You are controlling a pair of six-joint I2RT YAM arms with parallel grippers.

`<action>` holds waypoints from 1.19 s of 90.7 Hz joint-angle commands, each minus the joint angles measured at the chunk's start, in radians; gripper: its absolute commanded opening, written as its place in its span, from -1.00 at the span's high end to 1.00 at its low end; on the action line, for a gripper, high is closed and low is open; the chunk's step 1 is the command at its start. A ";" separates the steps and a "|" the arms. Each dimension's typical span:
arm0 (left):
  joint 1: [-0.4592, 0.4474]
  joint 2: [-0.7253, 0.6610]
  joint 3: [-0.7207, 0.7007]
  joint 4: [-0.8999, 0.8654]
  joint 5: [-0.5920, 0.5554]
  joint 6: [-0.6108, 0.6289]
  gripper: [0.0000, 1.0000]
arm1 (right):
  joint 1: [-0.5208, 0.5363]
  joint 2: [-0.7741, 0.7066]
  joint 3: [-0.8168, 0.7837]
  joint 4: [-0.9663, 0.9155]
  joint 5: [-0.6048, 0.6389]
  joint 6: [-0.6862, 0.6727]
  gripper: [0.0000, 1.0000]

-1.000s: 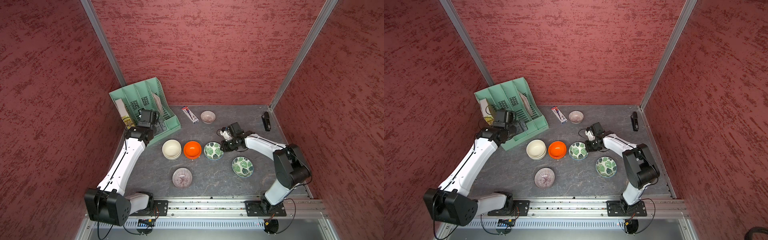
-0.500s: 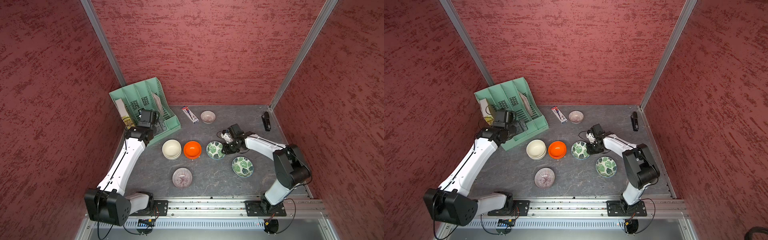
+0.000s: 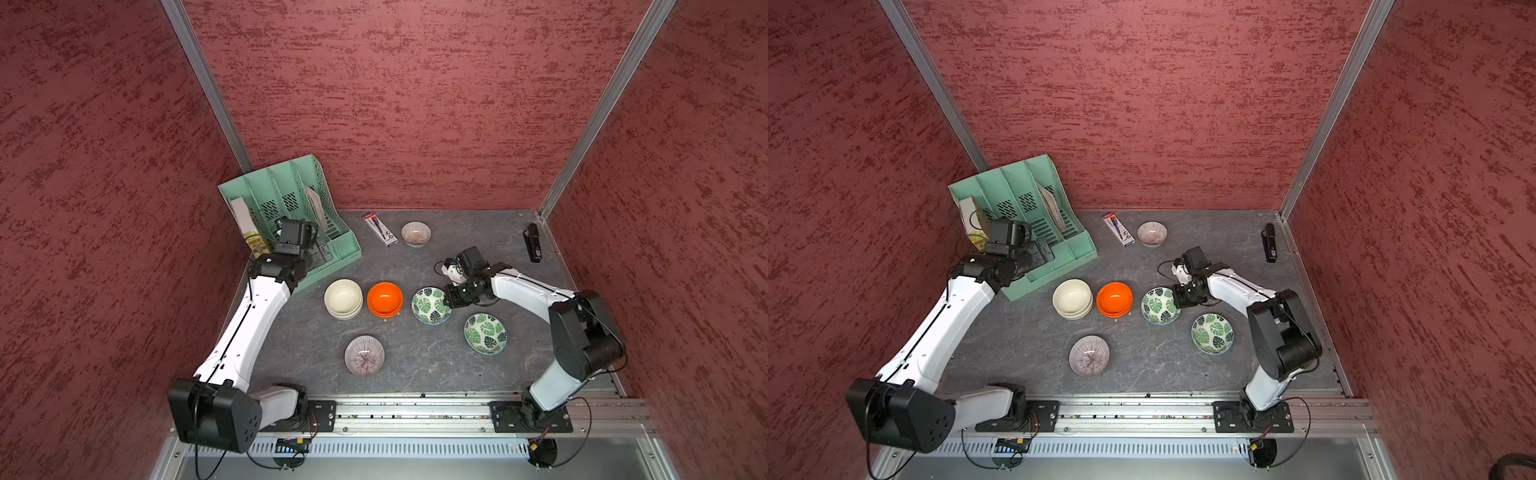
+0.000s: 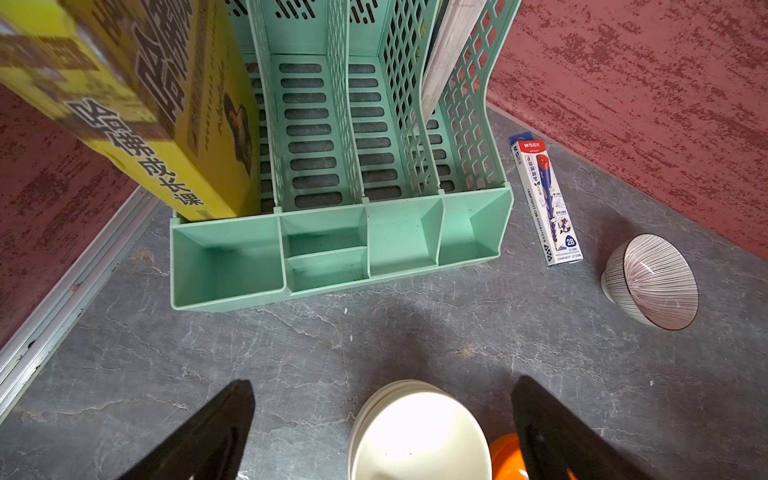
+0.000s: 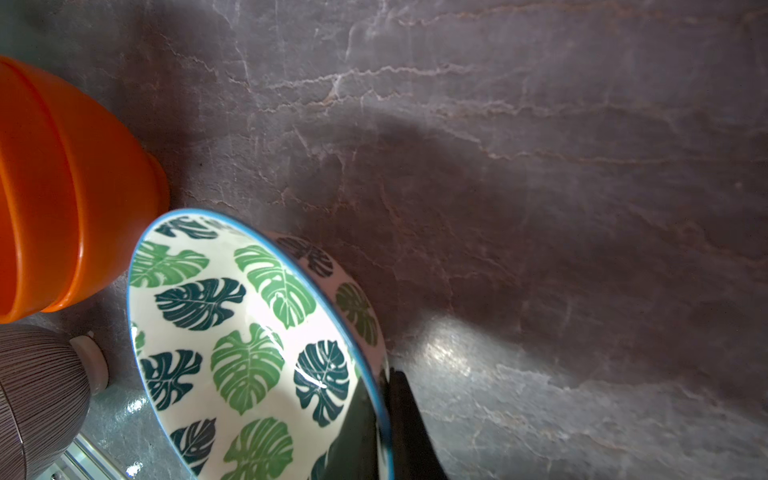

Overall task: Stack the bowls
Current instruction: Move the bowl to the center of the board.

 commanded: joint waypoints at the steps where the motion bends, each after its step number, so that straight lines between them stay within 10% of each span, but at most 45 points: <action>1: 0.004 -0.012 -0.005 0.012 -0.008 0.007 -0.99 | 0.010 0.030 0.033 0.001 0.000 -0.007 0.88; 92: 0.008 -0.017 0.007 0.001 -0.022 0.014 -0.99 | 0.024 0.069 0.078 0.027 0.017 0.000 0.77; 108: 0.008 -0.016 0.009 0.000 -0.017 0.014 -0.99 | 0.025 0.067 0.083 0.022 0.025 0.001 0.29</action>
